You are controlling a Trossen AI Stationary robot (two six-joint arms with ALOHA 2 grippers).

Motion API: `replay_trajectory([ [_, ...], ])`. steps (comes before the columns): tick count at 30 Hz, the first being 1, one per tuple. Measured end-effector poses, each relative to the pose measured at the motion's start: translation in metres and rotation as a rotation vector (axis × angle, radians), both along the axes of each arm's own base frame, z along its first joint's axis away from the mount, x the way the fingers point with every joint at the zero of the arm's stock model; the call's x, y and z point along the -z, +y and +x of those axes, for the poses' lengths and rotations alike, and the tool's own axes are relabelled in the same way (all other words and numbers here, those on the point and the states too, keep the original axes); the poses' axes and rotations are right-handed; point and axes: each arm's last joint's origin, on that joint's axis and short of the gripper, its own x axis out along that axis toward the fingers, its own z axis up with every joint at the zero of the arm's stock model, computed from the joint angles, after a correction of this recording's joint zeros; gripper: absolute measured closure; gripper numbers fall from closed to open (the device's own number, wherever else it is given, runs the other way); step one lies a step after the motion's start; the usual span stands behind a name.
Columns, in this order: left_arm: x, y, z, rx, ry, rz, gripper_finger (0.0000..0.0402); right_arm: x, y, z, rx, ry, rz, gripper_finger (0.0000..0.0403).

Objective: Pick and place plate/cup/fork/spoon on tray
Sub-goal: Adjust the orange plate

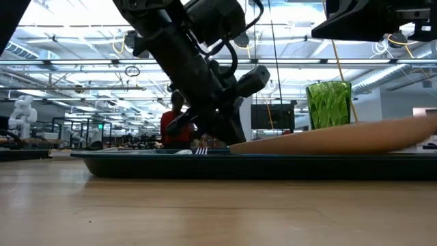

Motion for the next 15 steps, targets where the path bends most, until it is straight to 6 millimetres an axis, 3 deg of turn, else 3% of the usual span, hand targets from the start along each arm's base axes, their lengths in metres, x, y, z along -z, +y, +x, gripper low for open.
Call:
replay_trajectory([
  [15, -0.036, 0.006, -0.028, -0.096, 0.104, 0.063, 0.0387, 0.002, 0.0, -0.001, -0.003, 0.016, -0.015, 0.0402],
])
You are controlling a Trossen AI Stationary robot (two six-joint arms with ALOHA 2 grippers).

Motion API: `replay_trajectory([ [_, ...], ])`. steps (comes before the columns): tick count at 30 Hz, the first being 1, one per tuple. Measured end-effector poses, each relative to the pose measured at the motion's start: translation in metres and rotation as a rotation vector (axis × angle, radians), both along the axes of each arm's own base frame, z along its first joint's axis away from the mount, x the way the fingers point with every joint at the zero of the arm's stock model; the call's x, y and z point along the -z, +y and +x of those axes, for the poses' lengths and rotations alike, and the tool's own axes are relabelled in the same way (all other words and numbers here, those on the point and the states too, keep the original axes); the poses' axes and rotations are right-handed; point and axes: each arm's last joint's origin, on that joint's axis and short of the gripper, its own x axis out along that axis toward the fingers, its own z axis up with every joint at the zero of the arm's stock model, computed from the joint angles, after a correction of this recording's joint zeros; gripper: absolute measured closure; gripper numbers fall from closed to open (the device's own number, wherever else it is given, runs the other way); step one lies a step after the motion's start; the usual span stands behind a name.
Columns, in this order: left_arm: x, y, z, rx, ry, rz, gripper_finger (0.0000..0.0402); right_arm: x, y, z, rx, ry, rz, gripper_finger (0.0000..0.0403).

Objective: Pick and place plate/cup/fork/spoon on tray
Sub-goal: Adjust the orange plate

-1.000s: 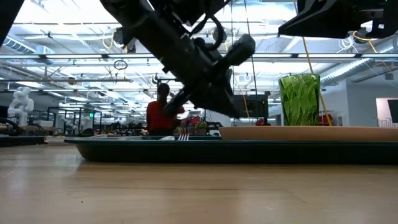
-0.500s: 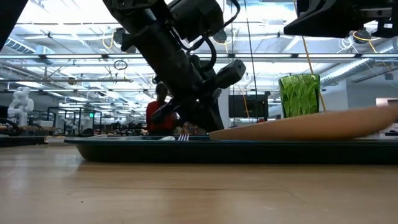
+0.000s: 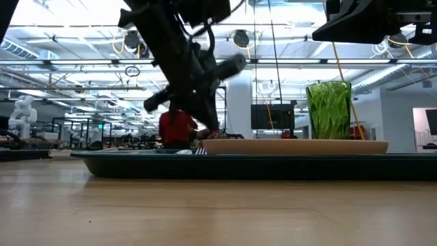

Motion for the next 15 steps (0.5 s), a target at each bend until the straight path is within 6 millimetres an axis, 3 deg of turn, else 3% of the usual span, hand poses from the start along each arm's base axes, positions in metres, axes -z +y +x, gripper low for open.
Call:
replay_trajectory([
  [8, -0.024, -0.021, 0.006, 0.087, -0.174, 0.039, 0.0387, 0.001, 0.0, 0.0, 0.008, 0.01, 0.02, 0.0403],
  [15, -0.004, -0.032, 0.014, 0.101, -0.179, 0.028, 0.0387, 0.003, 0.0, -0.001, 0.019, 0.027, 0.04, 0.0403],
])
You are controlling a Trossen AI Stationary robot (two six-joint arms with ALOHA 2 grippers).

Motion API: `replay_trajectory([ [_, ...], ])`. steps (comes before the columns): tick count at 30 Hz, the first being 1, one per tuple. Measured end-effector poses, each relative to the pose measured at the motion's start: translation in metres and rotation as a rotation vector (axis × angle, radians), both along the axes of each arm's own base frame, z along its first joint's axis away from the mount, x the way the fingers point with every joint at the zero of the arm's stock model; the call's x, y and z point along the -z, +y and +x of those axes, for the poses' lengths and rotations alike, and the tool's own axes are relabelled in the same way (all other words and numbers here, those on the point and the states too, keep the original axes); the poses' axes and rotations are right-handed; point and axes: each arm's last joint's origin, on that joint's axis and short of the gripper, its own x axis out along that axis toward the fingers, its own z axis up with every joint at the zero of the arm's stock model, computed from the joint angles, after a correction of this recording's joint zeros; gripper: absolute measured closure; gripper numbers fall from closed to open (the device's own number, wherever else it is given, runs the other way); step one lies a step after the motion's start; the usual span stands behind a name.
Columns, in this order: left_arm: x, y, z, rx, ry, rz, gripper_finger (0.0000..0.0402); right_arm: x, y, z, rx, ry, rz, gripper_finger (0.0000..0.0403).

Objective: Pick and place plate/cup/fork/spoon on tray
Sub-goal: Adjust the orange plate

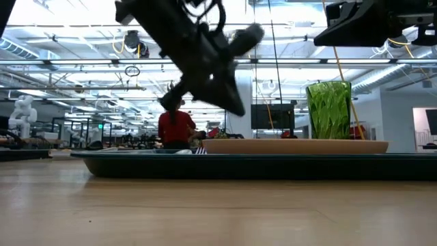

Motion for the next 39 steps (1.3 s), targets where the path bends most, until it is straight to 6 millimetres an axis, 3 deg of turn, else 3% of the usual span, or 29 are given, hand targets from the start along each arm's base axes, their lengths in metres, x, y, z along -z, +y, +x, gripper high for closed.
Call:
replay_trajectory([
  [5, 0.02, 0.003, 0.003, -0.019, 0.052, 0.001, 0.0387, 0.001, 0.0, 0.0, 0.001, 0.011, -0.004, 0.0403],
  [13, 0.032, 0.016, -0.002, -0.057, 0.166, 0.02, 0.0387, 0.003, -0.001, -0.001, -0.003, 0.027, -0.028, 0.0403],
  [30, 0.033, 0.029, -0.011, -0.099, 0.268, 0.028, 0.0387, 0.01, -0.008, -0.002, 0.067, 0.107, 0.024, 0.0403],
  [39, 0.011, 0.03, -0.012, -0.106, 0.195, 0.115, 0.0387, 0.011, -0.008, -0.003, 0.09, 0.112, 0.074, 0.0403],
])
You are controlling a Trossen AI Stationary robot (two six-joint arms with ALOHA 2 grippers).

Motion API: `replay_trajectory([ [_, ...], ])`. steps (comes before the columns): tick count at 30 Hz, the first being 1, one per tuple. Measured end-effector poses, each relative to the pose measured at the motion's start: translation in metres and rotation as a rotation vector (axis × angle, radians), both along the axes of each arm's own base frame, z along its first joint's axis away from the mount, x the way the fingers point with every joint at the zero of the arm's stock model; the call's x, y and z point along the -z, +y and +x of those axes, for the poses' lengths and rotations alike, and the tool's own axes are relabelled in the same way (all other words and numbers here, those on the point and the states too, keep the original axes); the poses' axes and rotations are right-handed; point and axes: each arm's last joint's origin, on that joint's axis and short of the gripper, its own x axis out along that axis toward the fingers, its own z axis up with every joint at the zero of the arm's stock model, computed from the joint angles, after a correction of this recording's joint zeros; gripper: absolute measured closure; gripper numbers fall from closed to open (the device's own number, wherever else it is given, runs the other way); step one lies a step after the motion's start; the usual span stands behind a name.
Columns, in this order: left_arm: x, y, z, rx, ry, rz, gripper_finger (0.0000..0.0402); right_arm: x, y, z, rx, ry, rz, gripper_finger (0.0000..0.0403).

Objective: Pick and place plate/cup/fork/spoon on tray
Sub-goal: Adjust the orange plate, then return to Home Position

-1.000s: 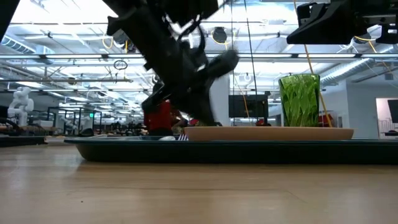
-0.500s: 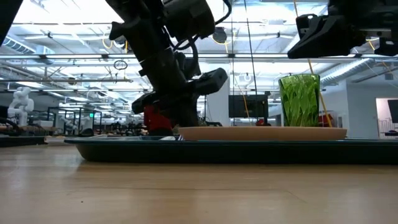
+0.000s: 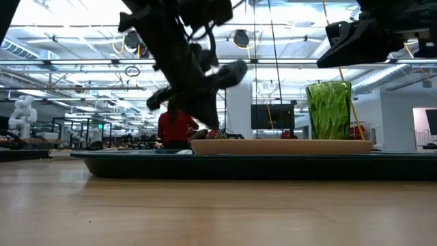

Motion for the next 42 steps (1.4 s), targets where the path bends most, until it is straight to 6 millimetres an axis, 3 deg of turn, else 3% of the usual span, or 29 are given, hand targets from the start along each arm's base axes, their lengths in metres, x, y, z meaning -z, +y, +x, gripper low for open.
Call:
replay_trajectory([
  [6, -0.037, -0.019, 0.001, 0.201, -0.094, 0.157, 0.0387, -0.016, -0.001, -0.006, 0.044, -0.114, 0.176, 0.0403],
  [15, -0.107, -0.042, -0.027, 0.417, -0.188, 0.344, 0.0387, -0.031, -0.011, -0.041, 0.058, -0.128, 0.271, 0.0403],
  [23, -0.135, -0.04, -0.044, 0.487, -0.193, 0.432, 0.0387, -0.044, -0.019, -0.057, 0.045, -0.209, 0.302, 0.0403],
  [26, -0.129, -0.039, -0.05, 0.482, -0.124, 0.415, 0.0387, -0.043, -0.02, -0.06, 0.04, -0.2, 0.291, 0.0403],
  [31, -0.079, -0.04, -0.066, 0.493, 0.016, 0.373, 0.0387, -0.036, -0.019, -0.059, 0.04, -0.19, 0.283, 0.0403],
  [35, -0.054, -0.043, -0.075, 0.503, -0.049, 0.36, 0.0387, -0.015, -0.018, -0.056, 0.02, -0.224, 0.256, 0.0403],
  [42, -0.018, -0.057, -0.093, 0.694, -0.223, 0.383, 0.0387, 0.011, -0.018, -0.056, 0.002, -0.266, 0.235, 0.0403],
])
